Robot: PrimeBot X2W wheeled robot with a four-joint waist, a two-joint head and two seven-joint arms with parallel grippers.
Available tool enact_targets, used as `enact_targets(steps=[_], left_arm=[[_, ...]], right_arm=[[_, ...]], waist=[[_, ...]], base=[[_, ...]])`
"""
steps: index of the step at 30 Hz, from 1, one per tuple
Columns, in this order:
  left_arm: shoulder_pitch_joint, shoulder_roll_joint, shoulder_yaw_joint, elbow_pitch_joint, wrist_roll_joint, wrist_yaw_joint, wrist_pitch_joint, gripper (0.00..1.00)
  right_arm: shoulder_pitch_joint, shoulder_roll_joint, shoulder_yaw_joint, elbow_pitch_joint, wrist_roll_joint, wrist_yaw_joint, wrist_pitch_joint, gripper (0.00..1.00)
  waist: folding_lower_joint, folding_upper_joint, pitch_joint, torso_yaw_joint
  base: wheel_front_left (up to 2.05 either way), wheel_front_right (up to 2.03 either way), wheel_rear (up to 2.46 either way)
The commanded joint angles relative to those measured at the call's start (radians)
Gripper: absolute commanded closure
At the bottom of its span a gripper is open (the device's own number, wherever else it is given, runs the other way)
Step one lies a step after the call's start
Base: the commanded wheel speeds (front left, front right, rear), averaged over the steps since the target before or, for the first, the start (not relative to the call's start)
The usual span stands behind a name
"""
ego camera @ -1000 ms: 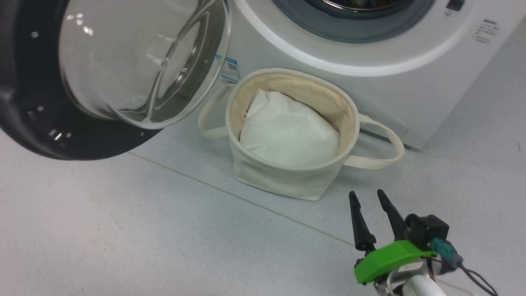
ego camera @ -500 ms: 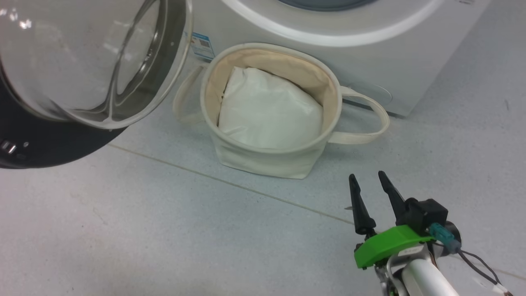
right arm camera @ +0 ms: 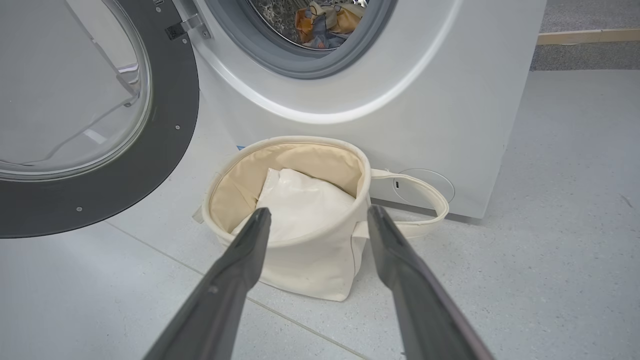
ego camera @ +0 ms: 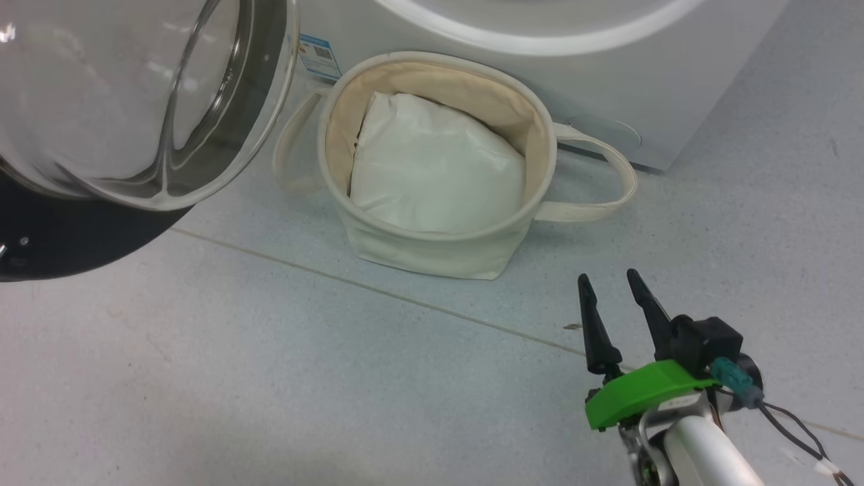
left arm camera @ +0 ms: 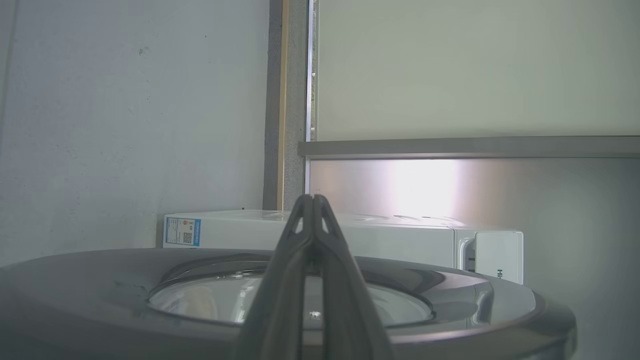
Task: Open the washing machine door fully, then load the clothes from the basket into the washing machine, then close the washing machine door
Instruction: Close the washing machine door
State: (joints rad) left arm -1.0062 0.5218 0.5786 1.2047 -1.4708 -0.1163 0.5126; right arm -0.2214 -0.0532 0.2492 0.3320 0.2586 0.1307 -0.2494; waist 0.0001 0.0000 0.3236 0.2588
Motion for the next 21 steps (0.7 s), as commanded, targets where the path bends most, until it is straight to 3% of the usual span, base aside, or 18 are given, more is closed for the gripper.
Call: enact_targets(steps=[1,10,21], left_arm=[[-0.016,0.058,-0.003,-0.025,0.006,-0.011,0.024,1.0],[-0.002,0.024,-0.061,-0.067,0.022,-0.014,0.174,1.0],[0.123,-0.106,-0.129,-0.244,0.002,-0.014,0.367,1.0]], right_arm=[[-0.013,0.003,0.024,-0.031,0.004,0.0,-0.012,0.0],[-0.006,0.003,0.034,-0.029,0.023,0.0,-0.012,0.0],[0.028,0.003,0.055,-0.027,0.089,0.0,-0.012,0.0]], waist=[[-0.0001,0.0,-0.002,0.0],[-0.0001,0.0,-0.037,0.007],[-0.0001,0.0,-0.143,-0.003]], base=[[0.0,0.0,0.0],[0.0,0.0,0.0],[0.0,0.0,0.0]])
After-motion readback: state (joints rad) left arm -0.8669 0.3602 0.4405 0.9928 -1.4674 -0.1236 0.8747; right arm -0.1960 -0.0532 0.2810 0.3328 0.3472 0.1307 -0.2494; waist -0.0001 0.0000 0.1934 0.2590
